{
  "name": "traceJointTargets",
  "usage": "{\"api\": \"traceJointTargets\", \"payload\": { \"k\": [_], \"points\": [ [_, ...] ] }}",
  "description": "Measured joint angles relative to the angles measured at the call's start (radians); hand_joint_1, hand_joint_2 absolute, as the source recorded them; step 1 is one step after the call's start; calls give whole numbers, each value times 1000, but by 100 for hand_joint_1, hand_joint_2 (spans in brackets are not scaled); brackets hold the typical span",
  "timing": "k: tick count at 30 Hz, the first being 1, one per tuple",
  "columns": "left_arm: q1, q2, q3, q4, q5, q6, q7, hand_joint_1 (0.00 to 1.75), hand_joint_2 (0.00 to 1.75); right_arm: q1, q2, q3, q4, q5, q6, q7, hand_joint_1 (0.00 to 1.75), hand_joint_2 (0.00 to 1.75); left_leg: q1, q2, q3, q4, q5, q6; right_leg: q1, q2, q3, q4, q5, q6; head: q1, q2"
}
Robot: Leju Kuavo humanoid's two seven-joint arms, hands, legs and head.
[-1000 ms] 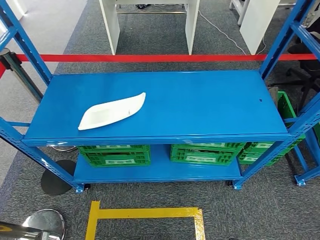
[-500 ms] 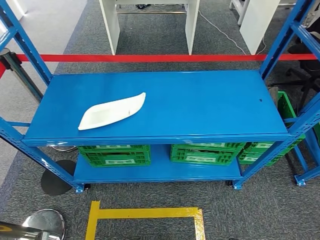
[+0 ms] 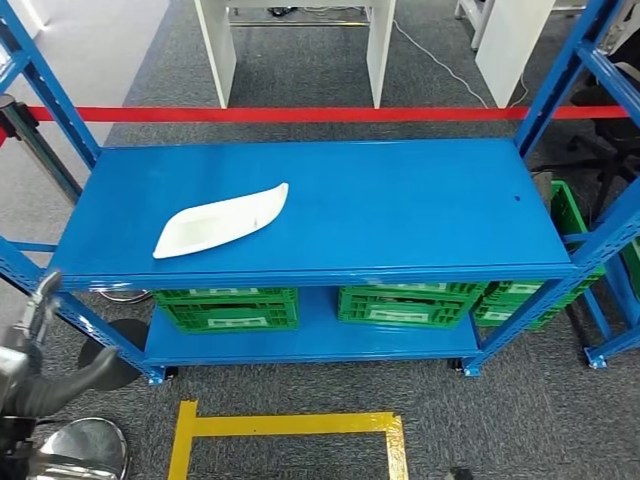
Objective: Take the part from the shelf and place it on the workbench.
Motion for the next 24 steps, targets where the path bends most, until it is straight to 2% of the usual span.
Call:
{"api": "traceJointTargets", "payload": {
  "k": [4,8,15,20,24],
  "points": [
    [23,19,-32,-110,61,44,-19,0,175,1,7,12,5,-2,4,-3,0,175,-1,0,-1,0,0,0,-1,-2,-1,0,0,0,0,0],
    [57,14,-19,-143,190,48,-23,0,175,1,7,20,5,-9,-1,1,0,175,-1,0,0,-1,0,1,-1,-2,0,0,-1,0,0,0],
    [97,-17,49,-146,120,31,31,0,175,5,8,33,5,-18,-11,17,0,175,-1,0,0,-1,0,1,-1,-3,-1,0,0,0,0,0],
    [79,-12,68,-139,71,-15,115,0,175,4,8,40,5,-17,-9,22,0,175,-1,0,0,-1,0,1,-1,-3,0,0,0,0,0,0],
    [57,0,71,-124,69,-40,141,0,175,3,8,49,3,-14,-6,27,0,175,-1,0,0,-1,0,1,-1,-2,0,0,0,0,0,0]
  ]
}}
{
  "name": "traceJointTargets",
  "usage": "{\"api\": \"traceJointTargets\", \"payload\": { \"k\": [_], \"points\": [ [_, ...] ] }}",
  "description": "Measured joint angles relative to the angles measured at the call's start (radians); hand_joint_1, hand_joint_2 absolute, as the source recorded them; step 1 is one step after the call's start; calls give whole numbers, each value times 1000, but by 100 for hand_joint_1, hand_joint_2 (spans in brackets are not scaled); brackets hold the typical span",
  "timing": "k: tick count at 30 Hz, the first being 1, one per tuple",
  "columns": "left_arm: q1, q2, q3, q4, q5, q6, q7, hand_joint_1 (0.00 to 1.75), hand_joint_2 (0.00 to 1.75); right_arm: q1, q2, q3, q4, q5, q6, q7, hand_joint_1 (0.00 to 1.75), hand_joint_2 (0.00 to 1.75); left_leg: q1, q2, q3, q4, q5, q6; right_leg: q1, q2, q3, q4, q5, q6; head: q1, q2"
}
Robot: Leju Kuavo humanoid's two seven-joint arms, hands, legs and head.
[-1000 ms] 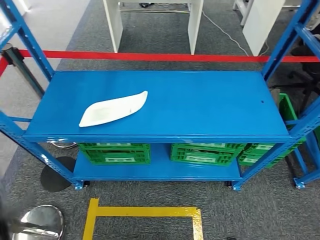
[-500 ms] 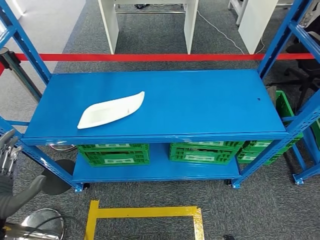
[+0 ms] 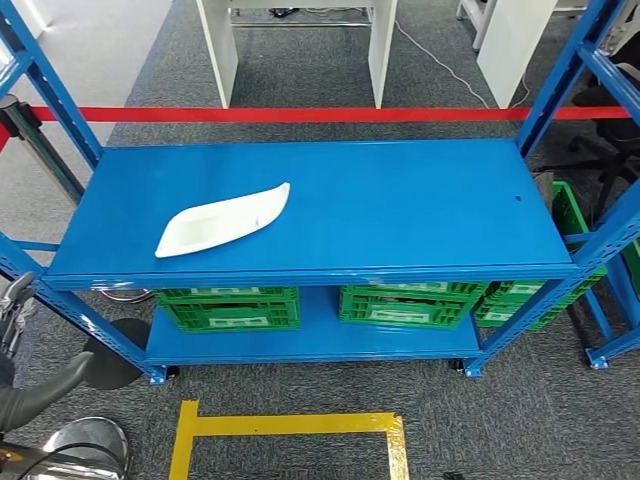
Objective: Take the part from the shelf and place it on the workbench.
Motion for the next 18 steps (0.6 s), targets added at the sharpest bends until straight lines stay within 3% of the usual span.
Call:
{"api": "traceJointTargets", "payload": {
  "k": [9,18],
  "points": [
    [-29,16,0,27,12,-22,23,0,175,0,0,11,-5,4,0,15,0,175,0,0,0,0,0,0,0,0,0,0,0,0,0,0],
    [-151,84,0,160,-13,-45,89,0,175,1,0,32,-25,18,-3,45,0,175,0,0,0,0,1,-1,0,0,0,0,1,-1,0,0]
  ]
}}
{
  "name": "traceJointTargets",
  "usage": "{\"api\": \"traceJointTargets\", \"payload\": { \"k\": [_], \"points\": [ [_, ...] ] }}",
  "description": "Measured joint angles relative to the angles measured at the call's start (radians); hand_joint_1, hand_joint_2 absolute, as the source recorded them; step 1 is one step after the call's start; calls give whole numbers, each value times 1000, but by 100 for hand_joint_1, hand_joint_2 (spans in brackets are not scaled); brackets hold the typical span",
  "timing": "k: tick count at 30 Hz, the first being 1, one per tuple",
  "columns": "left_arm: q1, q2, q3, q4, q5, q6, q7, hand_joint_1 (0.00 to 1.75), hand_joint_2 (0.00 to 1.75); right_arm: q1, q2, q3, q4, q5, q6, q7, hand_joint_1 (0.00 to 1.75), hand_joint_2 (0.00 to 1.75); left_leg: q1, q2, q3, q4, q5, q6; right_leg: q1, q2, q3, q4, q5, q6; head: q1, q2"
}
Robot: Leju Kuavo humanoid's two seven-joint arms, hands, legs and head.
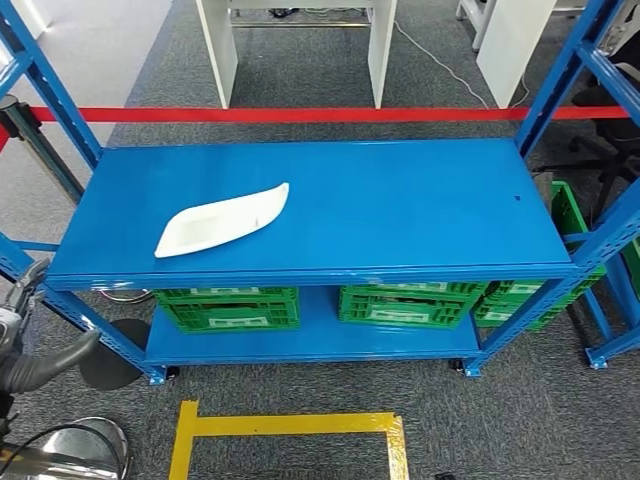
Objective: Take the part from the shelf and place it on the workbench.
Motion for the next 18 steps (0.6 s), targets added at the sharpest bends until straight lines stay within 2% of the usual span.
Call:
{"api": "traceJointTargets", "payload": {
  "k": [9,13,18],
  "points": [
    [-56,31,-7,70,-26,-36,28,0,175,-1,0,8,-11,10,-3,8,0,175,0,0,-1,0,0,0,0,-1,-1,0,0,0,0,0],
    [-152,54,-38,173,-84,-74,45,0,175,-9,-1,20,-24,23,-8,30,0,175,0,0,-1,0,0,1,0,-1,-1,0,1,0,0,0],
    [-282,61,-104,309,-167,-90,43,0,175,-15,-4,33,-37,38,-12,52,0,175,0,0,-1,0,2,2,0,-1,-1,0,2,1,0,0]
  ]
}}
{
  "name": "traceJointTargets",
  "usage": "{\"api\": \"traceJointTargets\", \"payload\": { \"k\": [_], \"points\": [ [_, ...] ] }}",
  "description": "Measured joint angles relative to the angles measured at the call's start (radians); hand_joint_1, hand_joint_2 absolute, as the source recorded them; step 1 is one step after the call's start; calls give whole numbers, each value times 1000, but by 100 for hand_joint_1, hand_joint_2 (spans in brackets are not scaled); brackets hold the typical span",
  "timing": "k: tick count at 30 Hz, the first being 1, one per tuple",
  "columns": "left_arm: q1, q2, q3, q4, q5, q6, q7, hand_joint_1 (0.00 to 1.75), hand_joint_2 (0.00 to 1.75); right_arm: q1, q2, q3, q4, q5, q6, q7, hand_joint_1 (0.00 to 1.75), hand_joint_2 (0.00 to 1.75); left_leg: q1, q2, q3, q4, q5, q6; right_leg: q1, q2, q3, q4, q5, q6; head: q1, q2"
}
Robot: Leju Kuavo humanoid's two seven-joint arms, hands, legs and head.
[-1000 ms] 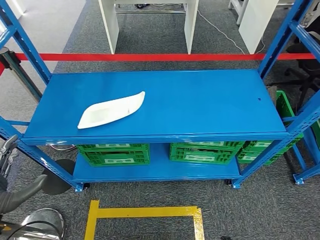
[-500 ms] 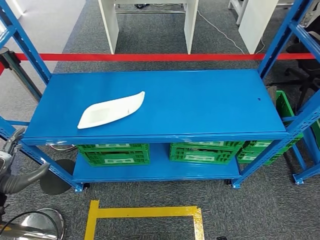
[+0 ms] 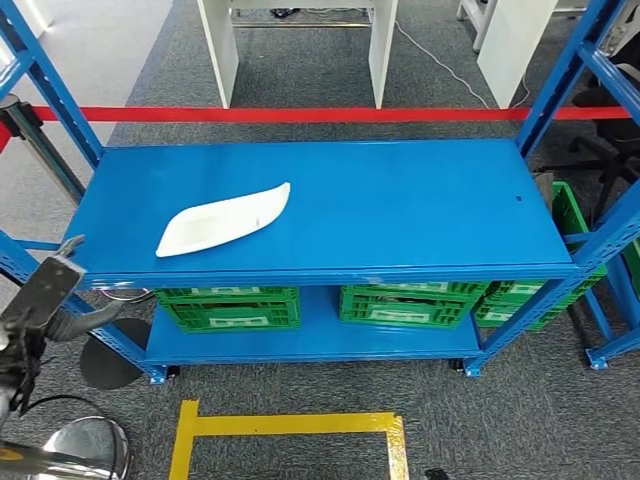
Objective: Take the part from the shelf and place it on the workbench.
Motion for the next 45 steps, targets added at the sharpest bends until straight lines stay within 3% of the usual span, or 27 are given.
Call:
{"api": "traceJointTargets", "payload": {
  "k": [6,11,18,30,38,45],
  "points": [
    [-154,-8,-111,121,-104,-17,-19,0,175,-10,-4,17,-11,14,0,13,0,175,-1,0,-1,0,0,0,0,0,0,0,1,1,0,0],
    [-232,-29,-185,184,-132,-29,-25,0,175,-20,-6,23,-19,21,-1,25,0,175,-1,0,-1,1,0,1,-1,1,0,0,1,1,0,0],
    [-288,-54,-255,245,-172,-36,-47,0,175,-21,-7,33,-23,31,-1,35,0,175,-1,0,-1,1,0,1,-1,2,-1,0,1,1,0,0],
    [-323,-73,-299,293,-191,-51,-57,0,175,-24,-10,43,-25,36,-1,39,0,175,-1,0,-1,1,0,1,-1,1,-1,0,1,1,0,0],
    [-381,-112,-363,328,-225,-88,-38,0,175,-41,-10,47,-36,50,-3,62,0,175,-2,0,-1,1,0,1,-1,1,-1,0,1,1,0,0],
    [-467,-143,-430,449,-255,-113,-3,0,175,-58,-10,49,-46,71,-3,89,0,175,-1,0,-1,1,0,1,-1,1,-1,0,1,1,0,0]
  ]
}}
